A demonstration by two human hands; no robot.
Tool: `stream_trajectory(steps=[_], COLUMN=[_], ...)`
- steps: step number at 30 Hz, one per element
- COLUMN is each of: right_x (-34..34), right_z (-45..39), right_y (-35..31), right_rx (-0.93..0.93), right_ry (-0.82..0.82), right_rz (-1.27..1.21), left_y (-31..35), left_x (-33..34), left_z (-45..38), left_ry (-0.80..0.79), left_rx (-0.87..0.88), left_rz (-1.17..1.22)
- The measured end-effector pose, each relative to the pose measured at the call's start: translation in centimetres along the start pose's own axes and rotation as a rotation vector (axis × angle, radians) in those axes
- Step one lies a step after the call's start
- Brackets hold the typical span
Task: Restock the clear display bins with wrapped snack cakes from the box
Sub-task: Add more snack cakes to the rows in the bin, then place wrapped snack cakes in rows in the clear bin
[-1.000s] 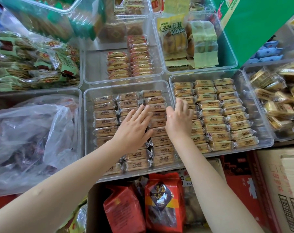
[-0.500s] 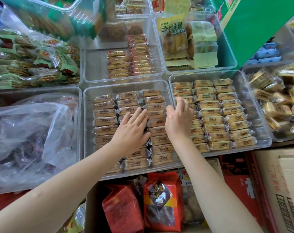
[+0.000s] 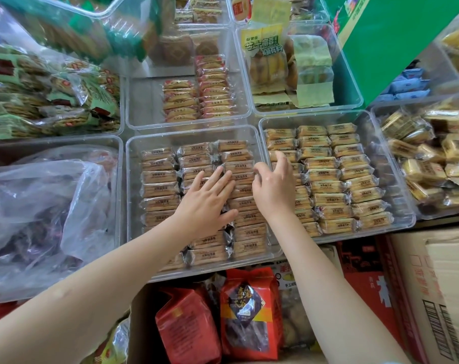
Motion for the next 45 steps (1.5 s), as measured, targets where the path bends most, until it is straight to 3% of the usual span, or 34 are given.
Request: stream_trajectory(steps=[2, 7, 16, 21, 27, 34, 40, 45], right_x=[-0.5, -0.1, 0.3, 0.4, -1.1, -0.6, -0.9, -1.1], right_z=[0.7, 3.3, 1.0, 1.4, 2.3, 2.4, 2.6, 3.0], right_y=[0.4, 0.9, 0.5, 0.3, -0.3, -0.3, -0.4, -0.3], right_rx=[-0.014, 0.069, 0.157, 0.087, -0.029, -0.027, -0.097, -0.077], right_ry=[-0.009, -0.101, -0.205, -0.145, 0.07, 0.014, 0.091, 0.058], right_rz=[-0.063, 0.105, 0.12, 0.089, 0.037, 0.125, 0.104, 0.141], left_y=[0.2, 1.5, 1.6, 1.7, 1.6, 2.0, 1.5, 1.3], left_x=[-0.2, 0.9, 1.3, 1.4, 0.5, 1.1, -0.5, -1.3], left_z=[0.4, 1.3, 1.3, 1.3, 1.5, 1.0, 0.3, -1.6], left_ry=[0.028, 0.026, 0.013, 0.03, 0.078, 0.025, 0.029, 0.047], left_rx=[0.007, 0.053, 0.04, 0.03, 0.015, 0.045, 0.047, 0.048], left_rz=[0.011, -0.011, 0.003, 0.013, 0.056, -0.012, 0.033, 0.048])
Point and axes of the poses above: each hand's wrist, its own z-axis away from the middle knuckle, its own x-axis out of the palm, y = z × x, the point moved 7 cm from there along -z, towards the middle knuckle, and after that the axes turned 15 degrees about -z, right-handed, at the moved point
